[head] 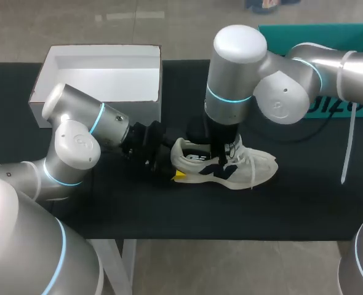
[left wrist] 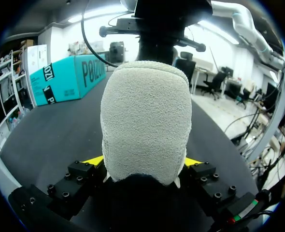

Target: Take the shoe out of the shoebox, open the shoe tongue, remove and reinsert the insole, then place the shoe into the shoebox

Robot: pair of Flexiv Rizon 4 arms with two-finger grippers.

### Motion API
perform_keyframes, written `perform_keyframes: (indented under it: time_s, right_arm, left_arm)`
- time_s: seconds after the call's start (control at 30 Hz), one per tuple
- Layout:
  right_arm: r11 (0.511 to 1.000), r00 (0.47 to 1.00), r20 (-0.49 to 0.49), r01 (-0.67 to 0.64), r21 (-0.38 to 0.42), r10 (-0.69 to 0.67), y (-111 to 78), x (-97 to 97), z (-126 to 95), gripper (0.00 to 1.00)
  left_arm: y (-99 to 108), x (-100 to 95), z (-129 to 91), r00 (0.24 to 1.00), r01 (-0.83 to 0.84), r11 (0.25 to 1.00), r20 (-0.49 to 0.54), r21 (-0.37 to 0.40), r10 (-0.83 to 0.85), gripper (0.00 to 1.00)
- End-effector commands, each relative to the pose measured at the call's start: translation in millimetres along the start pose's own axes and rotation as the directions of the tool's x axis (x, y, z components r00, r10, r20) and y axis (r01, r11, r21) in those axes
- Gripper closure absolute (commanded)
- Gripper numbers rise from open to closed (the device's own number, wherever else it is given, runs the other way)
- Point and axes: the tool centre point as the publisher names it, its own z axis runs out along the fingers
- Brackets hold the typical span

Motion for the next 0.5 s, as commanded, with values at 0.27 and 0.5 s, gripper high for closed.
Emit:
perform_keyframes:
  time_s: [0.27, 0.5]
  right_arm:
    - [0.999, 0.999, -0.037, -0.006, 0.031, 0.007, 4.5, -31.3, 6, 1.0]
    - [0.999, 0.998, -0.056, -0.017, 0.037, 0.019, 1.0, -33.7, 17, 1.0]
  left_arm:
    - [2, -0.7, 2, 1.0, 0.0, 1.0, 0.001, 0.0, 0.0, 1.0]
    - [2, -0.7, 2, 1.0, 0.0, 1.0, 0.001, 0.0, 0.0, 1.0]
